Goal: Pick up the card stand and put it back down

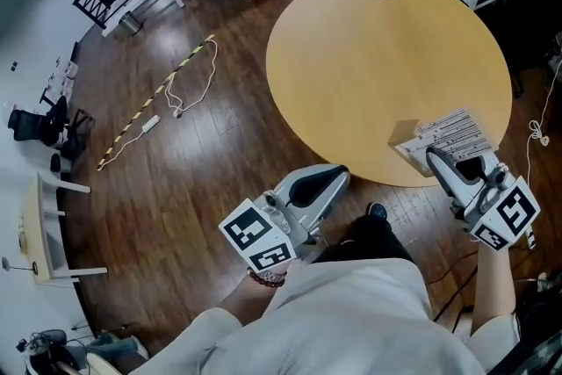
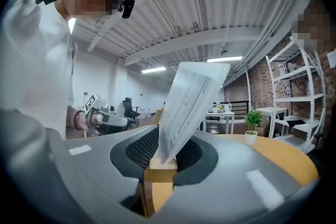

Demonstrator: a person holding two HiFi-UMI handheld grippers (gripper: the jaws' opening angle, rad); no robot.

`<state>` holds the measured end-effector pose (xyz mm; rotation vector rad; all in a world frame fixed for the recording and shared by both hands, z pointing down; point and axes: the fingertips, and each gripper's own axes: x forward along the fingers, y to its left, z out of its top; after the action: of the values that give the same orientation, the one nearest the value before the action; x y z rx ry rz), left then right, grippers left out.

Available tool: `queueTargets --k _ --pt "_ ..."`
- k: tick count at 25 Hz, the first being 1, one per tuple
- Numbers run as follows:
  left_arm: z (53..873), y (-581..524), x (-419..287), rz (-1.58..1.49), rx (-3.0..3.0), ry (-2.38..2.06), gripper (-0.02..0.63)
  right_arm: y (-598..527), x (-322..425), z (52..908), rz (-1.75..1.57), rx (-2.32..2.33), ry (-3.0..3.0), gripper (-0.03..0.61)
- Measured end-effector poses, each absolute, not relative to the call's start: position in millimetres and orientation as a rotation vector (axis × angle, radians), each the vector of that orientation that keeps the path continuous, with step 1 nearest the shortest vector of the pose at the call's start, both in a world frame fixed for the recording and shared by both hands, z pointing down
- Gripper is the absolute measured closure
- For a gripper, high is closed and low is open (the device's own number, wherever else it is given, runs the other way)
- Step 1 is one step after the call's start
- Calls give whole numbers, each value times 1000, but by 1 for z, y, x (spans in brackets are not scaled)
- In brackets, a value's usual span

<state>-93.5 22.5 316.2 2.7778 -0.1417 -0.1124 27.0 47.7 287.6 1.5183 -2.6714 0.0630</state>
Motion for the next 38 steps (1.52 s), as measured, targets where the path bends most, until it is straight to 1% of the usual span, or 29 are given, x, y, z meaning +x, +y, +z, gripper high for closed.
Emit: queueTargets --k 6,8,10,12,13,18,23,28,33,38 --pt "297 83 -96 -148 2847 -42 612 100 -1 283 -9 1526 -2675 491" --pt "292 100 -86 -133 2880 4 612 110 5 281 -2 1537 -2699 491" --pt "292 121 -68 -101 2910 30 583 123 21 281 -7 1540 -2709 491" --pt "290 135 -57 -105 2924 31 589 134 31 279 -17 1542 -2713 491" --pt "289 137 -57 -115 2920 21 612 136 32 277 -18 1547 -2716 491" --pt "295 145 -47 -7 2981 -39 612 142 44 274 -15 1552 -2729 491" --pt "292 145 -50 -34 2979 -57 612 141 46 278 -7 1572 -2733 491" --pt "299 147 -45 19 2989 -40 612 140 48 281 -5 1563 -2741 489" --pt "299 147 -47 3 2963 -27 612 141 48 282 -11 1571 -2721 489" --pt "312 133 -49 28 2936 -99 612 141 59 294 21 1563 -2702 491"
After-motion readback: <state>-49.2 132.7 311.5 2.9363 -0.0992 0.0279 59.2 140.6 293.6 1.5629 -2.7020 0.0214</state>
